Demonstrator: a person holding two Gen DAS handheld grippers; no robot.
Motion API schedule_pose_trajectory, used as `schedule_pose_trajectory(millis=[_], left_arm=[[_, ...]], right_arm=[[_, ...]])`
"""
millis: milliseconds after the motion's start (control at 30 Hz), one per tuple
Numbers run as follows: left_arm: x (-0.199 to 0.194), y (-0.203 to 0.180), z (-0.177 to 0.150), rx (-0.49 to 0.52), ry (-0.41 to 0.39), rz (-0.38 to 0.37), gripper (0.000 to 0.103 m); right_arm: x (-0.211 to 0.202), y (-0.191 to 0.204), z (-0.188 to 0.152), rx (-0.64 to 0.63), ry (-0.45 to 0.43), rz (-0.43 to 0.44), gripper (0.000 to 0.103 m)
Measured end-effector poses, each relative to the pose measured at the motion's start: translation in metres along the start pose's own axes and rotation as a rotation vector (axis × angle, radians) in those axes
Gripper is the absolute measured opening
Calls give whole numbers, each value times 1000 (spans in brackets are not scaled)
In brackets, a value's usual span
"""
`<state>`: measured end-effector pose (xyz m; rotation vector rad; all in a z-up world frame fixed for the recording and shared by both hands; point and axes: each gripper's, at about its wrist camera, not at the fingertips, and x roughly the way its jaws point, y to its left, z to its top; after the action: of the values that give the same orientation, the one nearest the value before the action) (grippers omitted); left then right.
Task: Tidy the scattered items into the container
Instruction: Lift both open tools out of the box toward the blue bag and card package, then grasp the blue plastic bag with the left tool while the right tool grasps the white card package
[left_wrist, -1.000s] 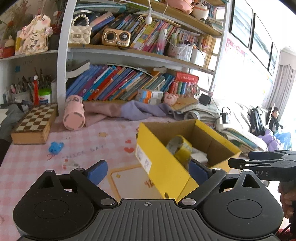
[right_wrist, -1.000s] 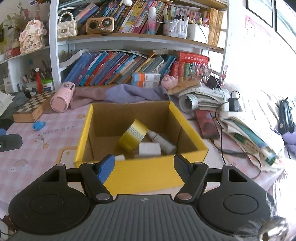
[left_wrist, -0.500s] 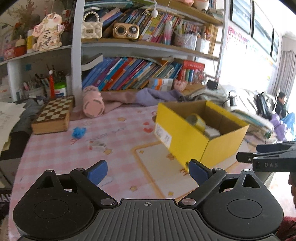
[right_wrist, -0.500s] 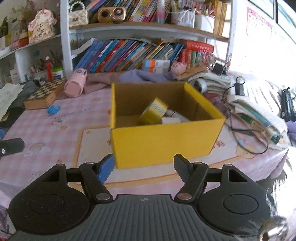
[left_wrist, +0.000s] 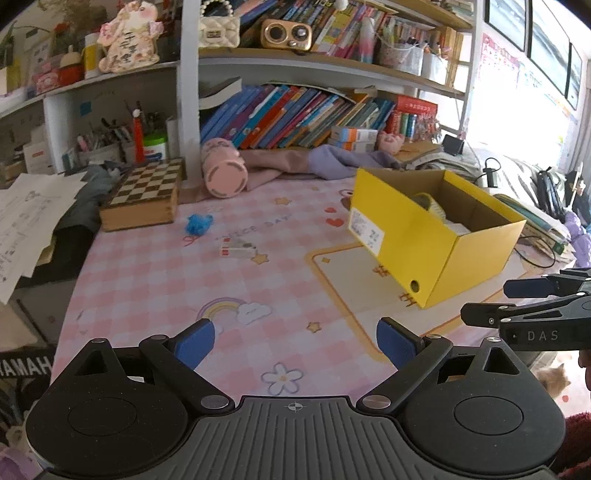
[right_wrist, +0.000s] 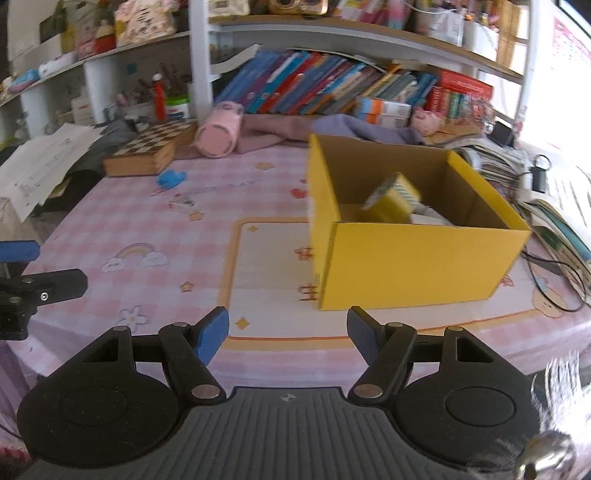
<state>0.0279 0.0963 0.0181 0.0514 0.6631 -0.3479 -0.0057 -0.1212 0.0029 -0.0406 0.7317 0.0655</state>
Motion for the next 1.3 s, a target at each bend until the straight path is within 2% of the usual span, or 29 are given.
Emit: schedule_pose_trajectory(millis=[467, 700, 833, 1100, 1300], left_arm=[[-15, 35, -6, -90, -4, 98, 96], [-4, 48, 3, -113, -23, 137, 96], [16, 56, 17, -104, -23, 153, 96], [70, 73, 59, -60, -16, 160, 96], [114, 88, 88, -27, -6, 115, 96]], right_arm=[[21, 46, 19, -136, 26, 135, 68], [44, 55, 30, -176, 34, 171, 68], [62, 56, 42, -192, 10, 177, 68], [112, 59, 74, -180, 18, 214, 68], [154, 61, 97, -147, 25, 213, 67]])
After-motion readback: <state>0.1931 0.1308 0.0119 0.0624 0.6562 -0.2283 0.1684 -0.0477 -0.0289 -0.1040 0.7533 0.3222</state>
